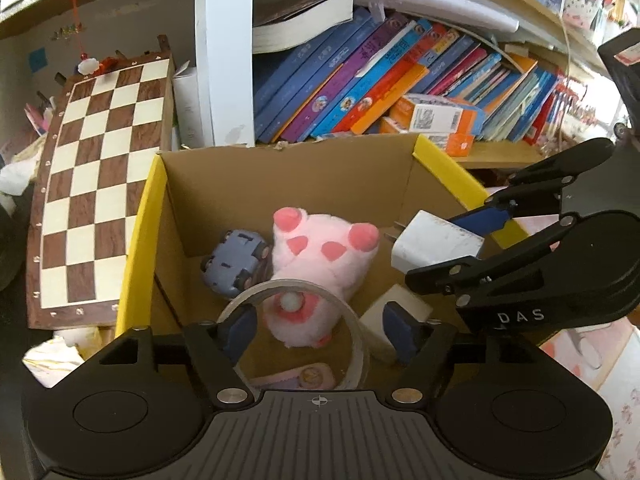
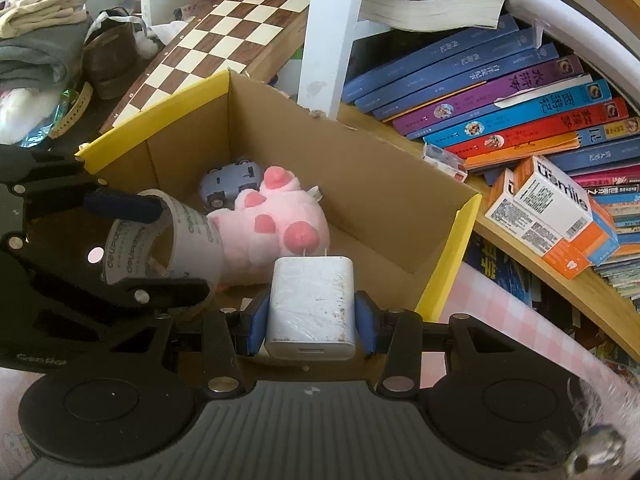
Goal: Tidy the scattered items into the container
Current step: 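Lower the tape roll into the box and open the left tool while the right tool holds the charger above, then lower the white charger into the box and open the right tool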
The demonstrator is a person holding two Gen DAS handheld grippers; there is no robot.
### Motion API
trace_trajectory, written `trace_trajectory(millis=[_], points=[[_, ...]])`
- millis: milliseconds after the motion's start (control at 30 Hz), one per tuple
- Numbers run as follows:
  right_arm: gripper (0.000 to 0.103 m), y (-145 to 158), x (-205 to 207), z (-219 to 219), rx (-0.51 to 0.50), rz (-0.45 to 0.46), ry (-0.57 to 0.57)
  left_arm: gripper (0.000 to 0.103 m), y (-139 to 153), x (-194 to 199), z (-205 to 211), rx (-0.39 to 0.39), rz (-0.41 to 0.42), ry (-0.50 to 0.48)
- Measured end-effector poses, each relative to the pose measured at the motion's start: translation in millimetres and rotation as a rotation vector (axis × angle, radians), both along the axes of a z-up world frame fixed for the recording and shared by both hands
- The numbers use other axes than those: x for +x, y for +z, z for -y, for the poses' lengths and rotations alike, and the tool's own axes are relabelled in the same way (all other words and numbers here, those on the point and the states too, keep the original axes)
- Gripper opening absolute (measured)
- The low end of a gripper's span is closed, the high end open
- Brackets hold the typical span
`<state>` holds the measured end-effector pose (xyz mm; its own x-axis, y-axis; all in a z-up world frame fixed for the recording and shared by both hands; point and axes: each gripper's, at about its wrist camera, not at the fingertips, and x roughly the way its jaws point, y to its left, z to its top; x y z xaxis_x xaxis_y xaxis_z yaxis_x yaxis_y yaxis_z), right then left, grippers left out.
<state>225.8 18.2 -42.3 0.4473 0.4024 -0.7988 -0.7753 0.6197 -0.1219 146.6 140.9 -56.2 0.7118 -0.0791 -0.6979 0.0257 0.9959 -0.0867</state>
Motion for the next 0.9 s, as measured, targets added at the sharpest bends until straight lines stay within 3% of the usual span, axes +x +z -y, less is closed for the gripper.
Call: trace_trajectory(millis=[133, 367, 900], points=[[0.042, 4.2, 0.5, 4.4, 0.002, 0.006, -0.002, 0.080, 1.9, -0.8, 0.2, -0.030, 0.011, -0.005], [0.042, 11.2, -0.5, 8.8, 0.021, 0.008, -0.011, 0.081, 10.3, -8.1, 6.2, -0.049, 0.046, -0.046], [0.042, 1.2, 3.4, -2.3, -0.006, -0.027, -0.010, 0.081, 14.1, -17.0, 0.9, -0.037, 0.054, -0.034]])
